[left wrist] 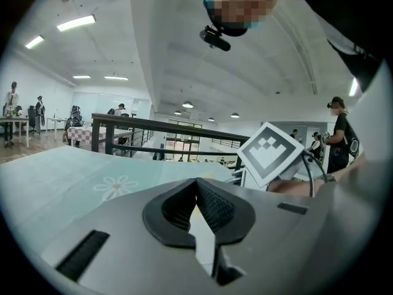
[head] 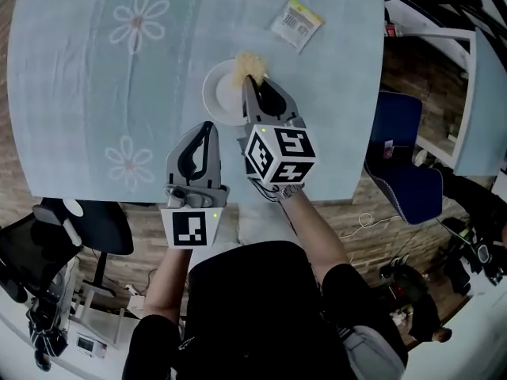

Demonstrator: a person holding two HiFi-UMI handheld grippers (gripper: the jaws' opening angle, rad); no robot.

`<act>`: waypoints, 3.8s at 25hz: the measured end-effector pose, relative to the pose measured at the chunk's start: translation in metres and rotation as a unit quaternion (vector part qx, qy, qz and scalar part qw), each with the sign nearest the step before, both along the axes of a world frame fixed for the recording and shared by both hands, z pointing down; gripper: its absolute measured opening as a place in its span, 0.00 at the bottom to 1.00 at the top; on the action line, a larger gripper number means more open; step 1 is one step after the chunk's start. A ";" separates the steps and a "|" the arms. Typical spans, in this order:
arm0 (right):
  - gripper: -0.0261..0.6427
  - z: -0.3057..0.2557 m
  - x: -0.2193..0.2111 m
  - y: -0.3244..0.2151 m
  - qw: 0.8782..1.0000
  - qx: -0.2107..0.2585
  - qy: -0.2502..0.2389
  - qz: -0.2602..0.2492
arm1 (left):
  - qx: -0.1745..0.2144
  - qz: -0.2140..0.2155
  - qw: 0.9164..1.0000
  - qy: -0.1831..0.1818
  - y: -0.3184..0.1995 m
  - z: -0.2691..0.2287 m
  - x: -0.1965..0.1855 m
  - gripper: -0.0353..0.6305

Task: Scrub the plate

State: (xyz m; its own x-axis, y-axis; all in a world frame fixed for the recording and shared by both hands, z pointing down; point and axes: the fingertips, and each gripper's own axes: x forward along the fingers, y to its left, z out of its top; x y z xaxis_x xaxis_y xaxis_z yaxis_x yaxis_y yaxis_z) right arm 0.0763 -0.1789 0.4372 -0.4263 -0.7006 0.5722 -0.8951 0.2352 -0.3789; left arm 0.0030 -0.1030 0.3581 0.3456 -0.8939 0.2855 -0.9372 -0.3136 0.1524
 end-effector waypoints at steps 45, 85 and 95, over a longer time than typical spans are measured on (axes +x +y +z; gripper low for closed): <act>0.12 0.053 0.037 -0.015 0.998 -0.048 0.048 0.015 | -0.004 -0.002 1.000 0.026 -0.010 0.057 0.007 0.07; 0.12 0.044 -0.061 0.022 0.996 -0.065 -0.014 -0.058 | -0.020 -0.075 0.997 0.014 0.016 0.069 -0.044 0.07; 0.12 0.056 -0.057 0.025 0.995 -0.081 0.008 -0.057 | -0.022 -0.070 0.997 0.022 0.015 0.070 -0.040 0.07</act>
